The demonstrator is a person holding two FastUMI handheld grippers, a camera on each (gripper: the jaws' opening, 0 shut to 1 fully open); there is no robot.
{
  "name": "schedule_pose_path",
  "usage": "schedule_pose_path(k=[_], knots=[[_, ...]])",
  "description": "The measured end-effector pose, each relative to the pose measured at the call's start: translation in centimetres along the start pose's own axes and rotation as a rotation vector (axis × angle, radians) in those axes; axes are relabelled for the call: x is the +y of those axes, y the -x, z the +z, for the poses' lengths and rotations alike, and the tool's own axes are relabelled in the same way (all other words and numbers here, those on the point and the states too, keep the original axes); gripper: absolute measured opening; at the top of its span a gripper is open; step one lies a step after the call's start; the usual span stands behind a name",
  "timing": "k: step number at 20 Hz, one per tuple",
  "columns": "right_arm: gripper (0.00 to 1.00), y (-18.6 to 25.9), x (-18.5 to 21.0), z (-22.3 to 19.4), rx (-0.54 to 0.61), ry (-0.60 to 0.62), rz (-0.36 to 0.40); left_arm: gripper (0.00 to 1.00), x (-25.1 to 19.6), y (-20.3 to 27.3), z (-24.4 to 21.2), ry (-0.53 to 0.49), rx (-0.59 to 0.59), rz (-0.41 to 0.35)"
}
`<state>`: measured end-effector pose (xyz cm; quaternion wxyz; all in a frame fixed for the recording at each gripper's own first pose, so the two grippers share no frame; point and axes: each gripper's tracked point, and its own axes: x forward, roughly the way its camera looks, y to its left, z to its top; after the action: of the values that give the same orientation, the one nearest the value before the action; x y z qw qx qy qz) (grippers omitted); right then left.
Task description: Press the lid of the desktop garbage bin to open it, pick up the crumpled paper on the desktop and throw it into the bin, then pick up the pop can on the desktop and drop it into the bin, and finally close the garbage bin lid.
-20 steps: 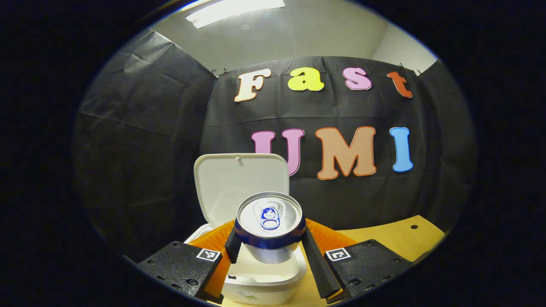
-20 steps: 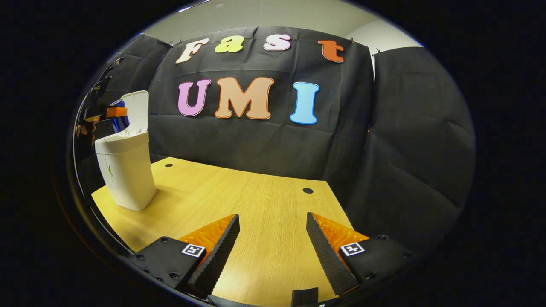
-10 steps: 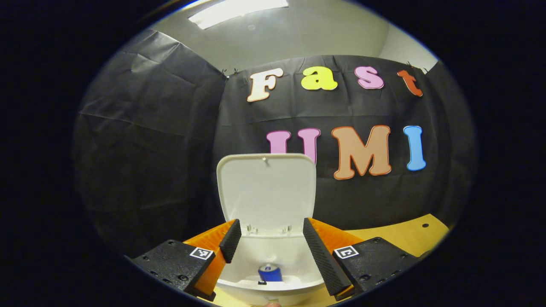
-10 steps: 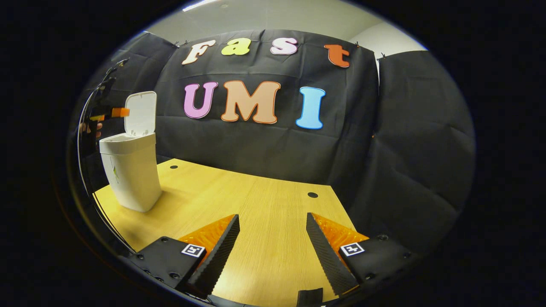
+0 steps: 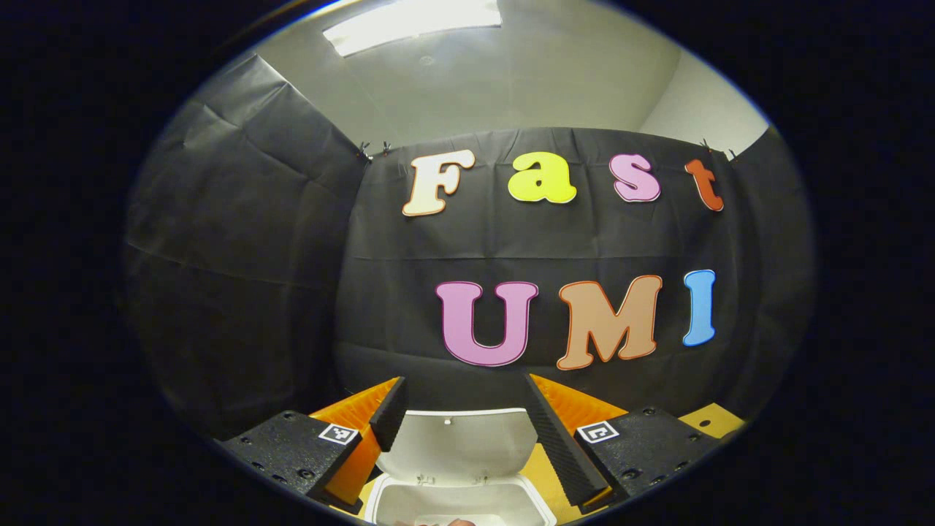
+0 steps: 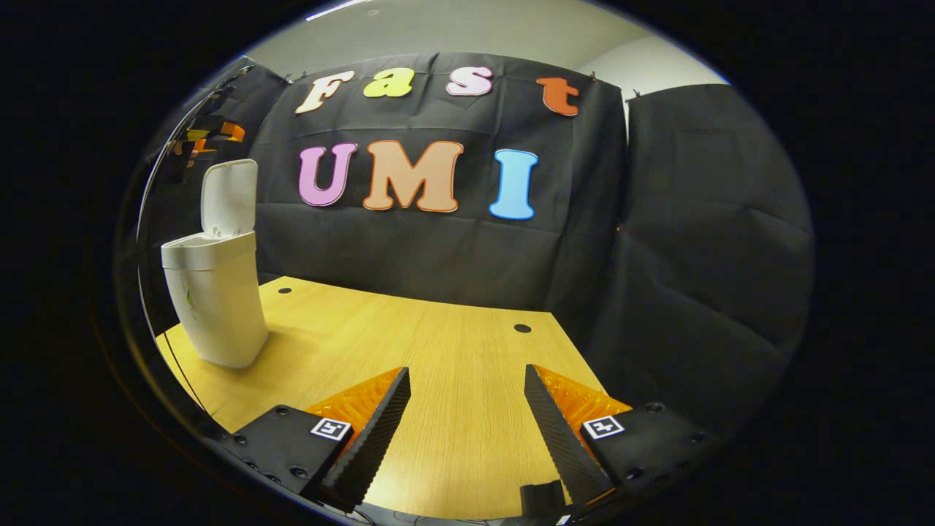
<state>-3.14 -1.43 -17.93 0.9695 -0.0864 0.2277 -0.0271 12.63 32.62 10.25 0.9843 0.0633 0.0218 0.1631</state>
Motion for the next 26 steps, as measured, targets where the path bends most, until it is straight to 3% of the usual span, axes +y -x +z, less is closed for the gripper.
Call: schedule_pose_path(k=[7,9,13,14,15,26], knots=[[0.99,1.7,-0.8,-0.9,0.003,-0.046,-0.093,0.93,0.5,-5.2,-5.1,-0.04,0.17,-0.038],[0.99,1.7,-0.5,-0.5,-0.003,-0.049,-0.095,0.94,0.6,-5.1,-4.8,-0.027,0.14,-0.034],[0.99,1.2,0.6,0.3,-0.013,-0.038,-0.063,0.93,0.6,-3.3,-5.2,-0.035,0.145,-0.036],[0.99,1.0,1.0,0.5,-0.015,-0.032,-0.05,0.98,0.4,-2.4,-5.3,-0.031,0.145,-0.038],[0.99,0.9,1.4,0.7,-0.02,-0.025,-0.037,0.94,0.3,-1.7,-5.4,-0.028,0.144,-0.04],[0.99,-1.3,4.1,2.7,-0.049,0.008,0.106,0.92,-0.8,7.0,-10.3,-0.019,0.177,-0.051]])
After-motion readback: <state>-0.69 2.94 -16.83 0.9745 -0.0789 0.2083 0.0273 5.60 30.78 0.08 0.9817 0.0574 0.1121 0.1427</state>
